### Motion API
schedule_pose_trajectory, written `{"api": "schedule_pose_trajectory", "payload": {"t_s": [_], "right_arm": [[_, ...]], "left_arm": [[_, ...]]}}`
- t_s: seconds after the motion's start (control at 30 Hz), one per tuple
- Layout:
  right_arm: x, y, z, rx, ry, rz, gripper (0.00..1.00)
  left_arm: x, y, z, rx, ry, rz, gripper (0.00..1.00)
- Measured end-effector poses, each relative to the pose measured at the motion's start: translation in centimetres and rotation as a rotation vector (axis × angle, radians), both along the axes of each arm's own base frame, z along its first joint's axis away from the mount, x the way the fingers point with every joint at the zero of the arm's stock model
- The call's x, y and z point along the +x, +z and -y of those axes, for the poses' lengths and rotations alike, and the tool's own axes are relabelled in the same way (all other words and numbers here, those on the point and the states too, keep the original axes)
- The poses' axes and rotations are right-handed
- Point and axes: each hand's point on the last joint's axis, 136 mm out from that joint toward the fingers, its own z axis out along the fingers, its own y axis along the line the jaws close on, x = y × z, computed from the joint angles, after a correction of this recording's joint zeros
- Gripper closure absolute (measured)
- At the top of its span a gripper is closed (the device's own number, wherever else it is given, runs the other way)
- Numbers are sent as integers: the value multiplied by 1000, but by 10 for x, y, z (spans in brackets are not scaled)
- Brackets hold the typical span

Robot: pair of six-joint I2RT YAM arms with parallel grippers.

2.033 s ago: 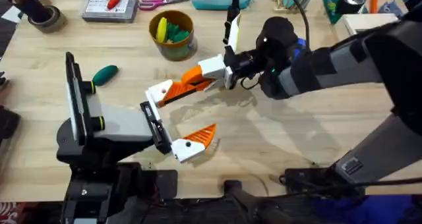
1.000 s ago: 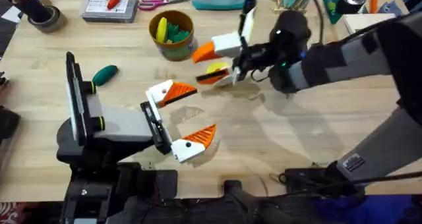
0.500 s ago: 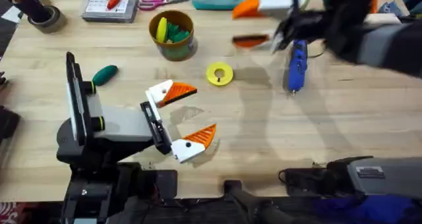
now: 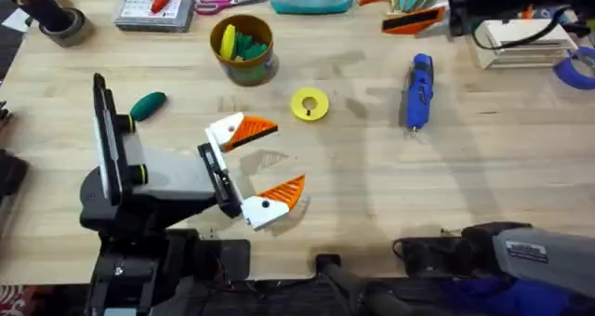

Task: Pick up the gripper from the table and insert it into the empty holder that is missing its gripper. Then pick up a screw, insert it into the mounting hole, and use the screwdriver to tighten it. Finally, clean up the table by picking up the vegetable and placing it into the bucket.

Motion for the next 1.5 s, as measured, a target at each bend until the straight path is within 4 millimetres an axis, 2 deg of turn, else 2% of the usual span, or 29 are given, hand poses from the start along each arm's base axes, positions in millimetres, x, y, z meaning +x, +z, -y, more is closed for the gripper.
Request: {"api": "schedule_pose_trajectory", "payload": {"t_s": [0.27,0.63,0.9,1.17,1.5], "right_arm": [[-15,0,-1,-303,38,68,6],[-60,-32,-15,-668,143,49,5],[-59,-43,-18,-712,161,30,4],[-60,-46,-22,-723,186,50,5],[-72,-81,-49,-747,313,79,5]], "left_arm": [[0,0,0,0,0,0,15],[0,0,0,0,0,0,15],[0,0,0,0,0,0,15],[0,0,0,0,0,0,15],[0,0,0,0,0,0,15]]}}
